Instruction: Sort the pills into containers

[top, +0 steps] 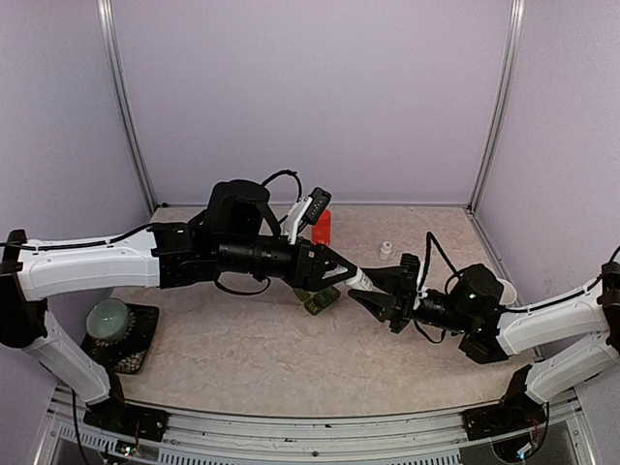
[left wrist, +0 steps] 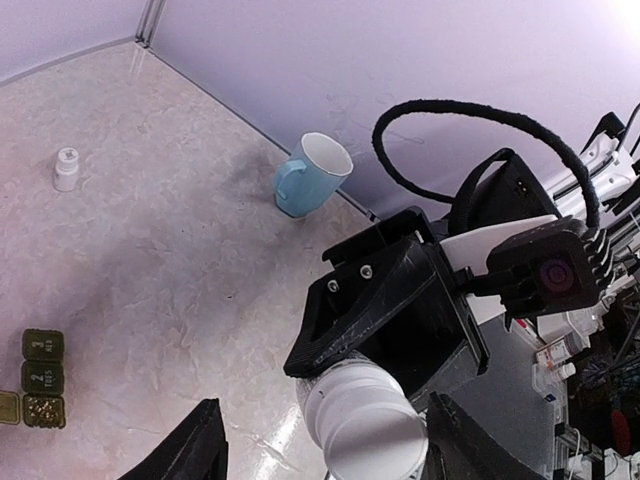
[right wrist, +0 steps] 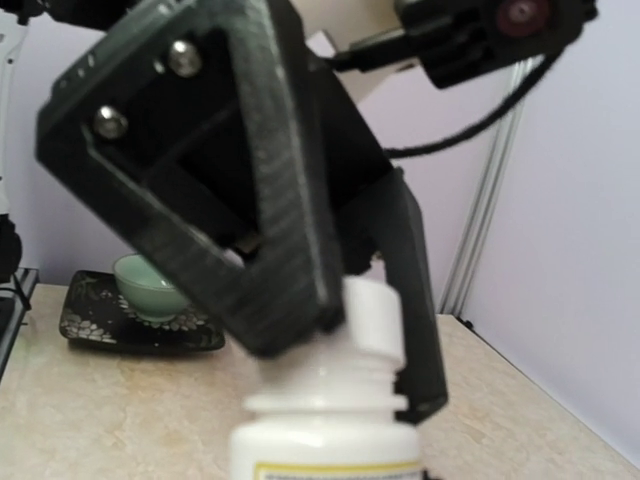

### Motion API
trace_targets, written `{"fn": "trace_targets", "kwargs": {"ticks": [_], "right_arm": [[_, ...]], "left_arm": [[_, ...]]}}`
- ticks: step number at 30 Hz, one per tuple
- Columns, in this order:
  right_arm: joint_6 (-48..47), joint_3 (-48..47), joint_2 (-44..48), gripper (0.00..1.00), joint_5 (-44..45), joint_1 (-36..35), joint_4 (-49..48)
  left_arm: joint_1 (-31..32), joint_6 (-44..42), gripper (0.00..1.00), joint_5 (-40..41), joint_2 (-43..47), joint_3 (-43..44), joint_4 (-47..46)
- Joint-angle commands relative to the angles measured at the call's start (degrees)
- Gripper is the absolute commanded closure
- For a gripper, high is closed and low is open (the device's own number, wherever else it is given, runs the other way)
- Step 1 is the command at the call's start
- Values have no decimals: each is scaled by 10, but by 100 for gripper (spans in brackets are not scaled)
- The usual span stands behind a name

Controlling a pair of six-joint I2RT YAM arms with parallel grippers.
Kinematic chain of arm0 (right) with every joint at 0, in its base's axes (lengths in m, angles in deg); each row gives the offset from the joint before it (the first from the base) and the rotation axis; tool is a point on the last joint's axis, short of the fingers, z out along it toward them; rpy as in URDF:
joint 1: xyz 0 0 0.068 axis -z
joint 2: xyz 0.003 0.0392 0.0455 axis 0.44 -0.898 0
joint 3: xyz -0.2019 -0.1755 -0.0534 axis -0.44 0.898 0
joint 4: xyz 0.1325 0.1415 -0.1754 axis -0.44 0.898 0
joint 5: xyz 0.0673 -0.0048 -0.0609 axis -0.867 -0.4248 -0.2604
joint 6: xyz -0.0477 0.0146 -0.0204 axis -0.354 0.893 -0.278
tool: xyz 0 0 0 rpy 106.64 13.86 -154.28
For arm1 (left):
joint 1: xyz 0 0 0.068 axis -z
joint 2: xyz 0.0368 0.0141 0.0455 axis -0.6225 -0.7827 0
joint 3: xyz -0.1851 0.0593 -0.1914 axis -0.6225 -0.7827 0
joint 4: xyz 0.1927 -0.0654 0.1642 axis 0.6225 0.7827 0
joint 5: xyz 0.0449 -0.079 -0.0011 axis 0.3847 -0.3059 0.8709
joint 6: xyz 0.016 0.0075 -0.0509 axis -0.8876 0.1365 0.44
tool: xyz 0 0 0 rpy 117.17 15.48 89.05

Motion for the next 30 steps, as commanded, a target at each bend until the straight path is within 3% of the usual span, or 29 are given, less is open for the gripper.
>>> {"fn": "trace_targets", "kwargs": {"ticks": [1,10,18,30], "right_arm": [[13,-9,16,94,27,-8,22],[2,-20,25,94,28,-8,74],[0,-23,34,94,64,-7,96],[6,-20,46,95,23,-8,85]], "left_arm": [[-3,-30,33,12,11,42,59],[-4,-41,29,7,5,60,87],[-1,-38,40,16,-3,58,104],[-1,-39,39,49,-16,66,93]]}}
